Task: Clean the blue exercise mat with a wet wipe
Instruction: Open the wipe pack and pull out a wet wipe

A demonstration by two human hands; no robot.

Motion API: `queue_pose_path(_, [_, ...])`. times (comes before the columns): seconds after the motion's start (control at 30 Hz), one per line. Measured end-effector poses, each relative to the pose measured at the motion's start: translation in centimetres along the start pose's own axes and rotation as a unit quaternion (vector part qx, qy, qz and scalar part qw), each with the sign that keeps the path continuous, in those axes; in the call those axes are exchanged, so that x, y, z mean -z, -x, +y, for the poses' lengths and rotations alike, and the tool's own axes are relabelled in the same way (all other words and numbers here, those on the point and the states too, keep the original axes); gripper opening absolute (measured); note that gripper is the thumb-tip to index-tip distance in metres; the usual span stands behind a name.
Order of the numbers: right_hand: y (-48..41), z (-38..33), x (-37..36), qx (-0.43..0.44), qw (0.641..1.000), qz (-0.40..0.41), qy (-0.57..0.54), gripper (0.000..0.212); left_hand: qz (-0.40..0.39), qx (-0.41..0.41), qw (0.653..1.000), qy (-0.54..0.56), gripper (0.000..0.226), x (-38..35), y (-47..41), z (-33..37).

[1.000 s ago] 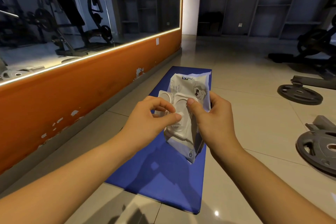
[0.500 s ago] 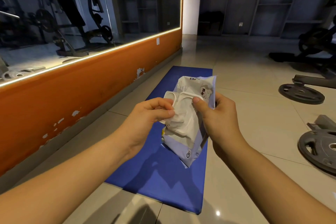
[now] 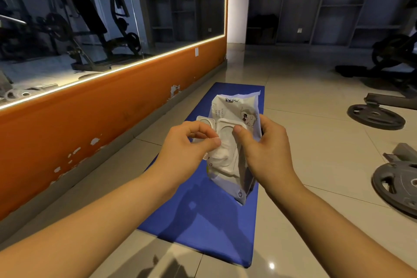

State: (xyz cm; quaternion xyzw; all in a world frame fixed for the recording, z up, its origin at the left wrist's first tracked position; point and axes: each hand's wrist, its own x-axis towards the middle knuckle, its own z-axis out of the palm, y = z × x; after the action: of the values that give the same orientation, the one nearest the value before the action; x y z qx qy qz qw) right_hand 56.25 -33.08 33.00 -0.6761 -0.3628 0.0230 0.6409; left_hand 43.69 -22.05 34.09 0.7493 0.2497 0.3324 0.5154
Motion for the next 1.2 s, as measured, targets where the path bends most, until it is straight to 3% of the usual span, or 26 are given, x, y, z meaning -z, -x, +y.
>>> queue_pose_path(0.1, [-0.1, 0.3, -0.1, -0.064, 0.995, 0.003, -0.076, 0.014, -0.012, -0.003, 0.997, 0.07, 0.022, 0.1, 0.0, 0.2])
queue_pose_path(0.2, [-0.3, 0.6, 0.0, -0.13, 0.982, 0.011, -0.138, 0.014, -0.035, -0.014, 0.994, 0.099, 0.011, 0.2, 0.1, 0.5])
queue_pose_path(0.33, [-0.8, 0.7, 0.3, -0.15, 0.977, 0.021, -0.149, 0.006, -0.042, 0.001, 0.989, 0.139, 0.006, 0.4, -0.2, 0.4])
queue_pose_path(0.47, [-0.6, 0.6, 0.3, -0.106, 0.989, 0.012, -0.105, 0.006, -0.044, 0.001, 0.994, 0.101, 0.007, 0.2, -0.2, 0.2])
queue_pose_path(0.6, [-0.1, 0.3, 0.0, -0.019, 1.0, 0.006, -0.011, 0.007, -0.043, -0.051, 0.997, -0.039, 0.015, 0.0, 0.2, 0.3])
queue_pose_path(0.7, [0.2, 0.0, 0.0, 0.022, 0.999, 0.001, 0.031, 0.009, -0.03, -0.07, 0.992, -0.101, 0.007, -0.1, 0.3, 0.3])
queue_pose_path(0.83, [0.0, 0.2, 0.2, 0.02, 1.0, 0.001, 0.007, 0.012, -0.011, -0.058, 0.995, -0.079, 0.01, 0.0, 0.2, 0.4])
queue_pose_path(0.97, [0.1, 0.1, 0.1, 0.023, 1.0, -0.001, 0.001, 0.012, -0.004, -0.068, 0.988, -0.142, 0.019, 0.3, 0.1, 0.4])
queue_pose_path(1.07, [0.5, -0.1, -0.4, 0.045, 0.999, -0.009, 0.018, 0.006, -0.011, -0.053, 0.987, -0.153, 0.013, -0.1, 0.2, 0.1])
queue_pose_path(1.2, [0.7, -0.1, -0.8, 0.051, 0.998, -0.017, 0.027, 0.005, -0.018, 0.016, 0.999, -0.026, 0.011, -0.1, 0.1, 0.3])
